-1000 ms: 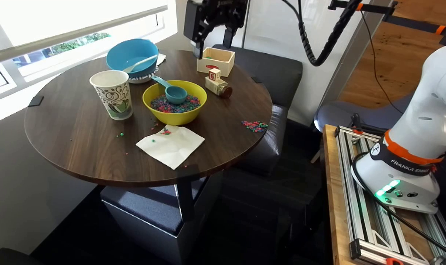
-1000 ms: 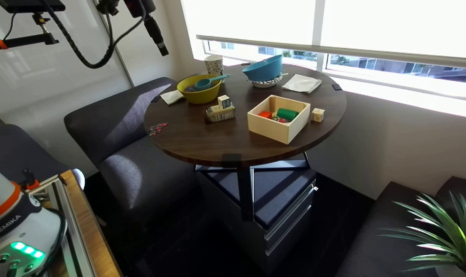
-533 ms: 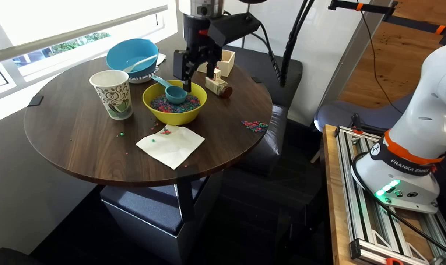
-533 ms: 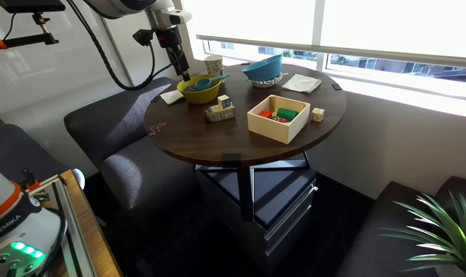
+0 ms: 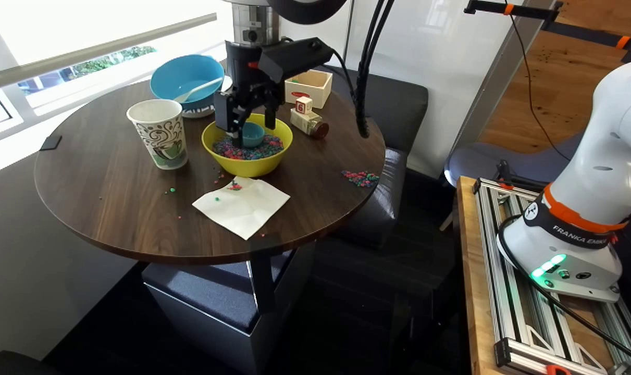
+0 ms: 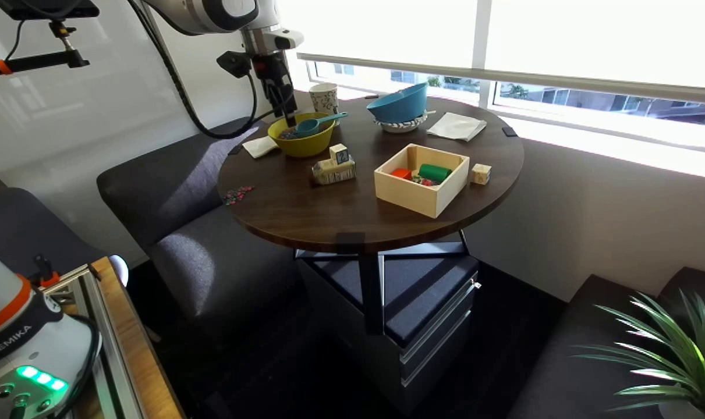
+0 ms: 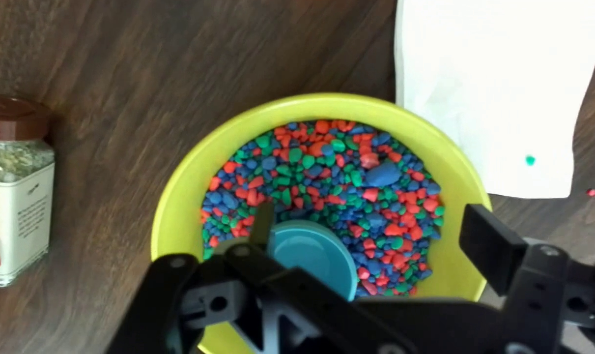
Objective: Put the blue measuring cup in the box
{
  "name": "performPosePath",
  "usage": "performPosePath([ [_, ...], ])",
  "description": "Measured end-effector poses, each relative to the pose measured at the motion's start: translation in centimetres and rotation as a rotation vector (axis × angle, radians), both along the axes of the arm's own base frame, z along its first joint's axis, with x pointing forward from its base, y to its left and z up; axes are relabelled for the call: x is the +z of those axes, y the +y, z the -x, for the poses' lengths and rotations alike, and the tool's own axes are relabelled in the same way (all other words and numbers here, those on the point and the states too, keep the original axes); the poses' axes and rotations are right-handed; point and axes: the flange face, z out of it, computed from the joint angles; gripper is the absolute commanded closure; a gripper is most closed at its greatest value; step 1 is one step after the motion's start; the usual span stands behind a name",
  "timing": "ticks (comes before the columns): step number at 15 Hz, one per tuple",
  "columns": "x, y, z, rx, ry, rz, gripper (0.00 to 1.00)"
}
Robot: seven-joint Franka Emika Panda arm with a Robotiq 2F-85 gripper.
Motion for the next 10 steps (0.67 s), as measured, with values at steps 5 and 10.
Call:
performPosePath([
  [5, 0.02, -0.34, -0.27, -0.007, -0.003, 0.004, 0.0],
  [10, -0.25, -0.52, -0.81, 0.011, -0.034, -0.019, 0.3],
])
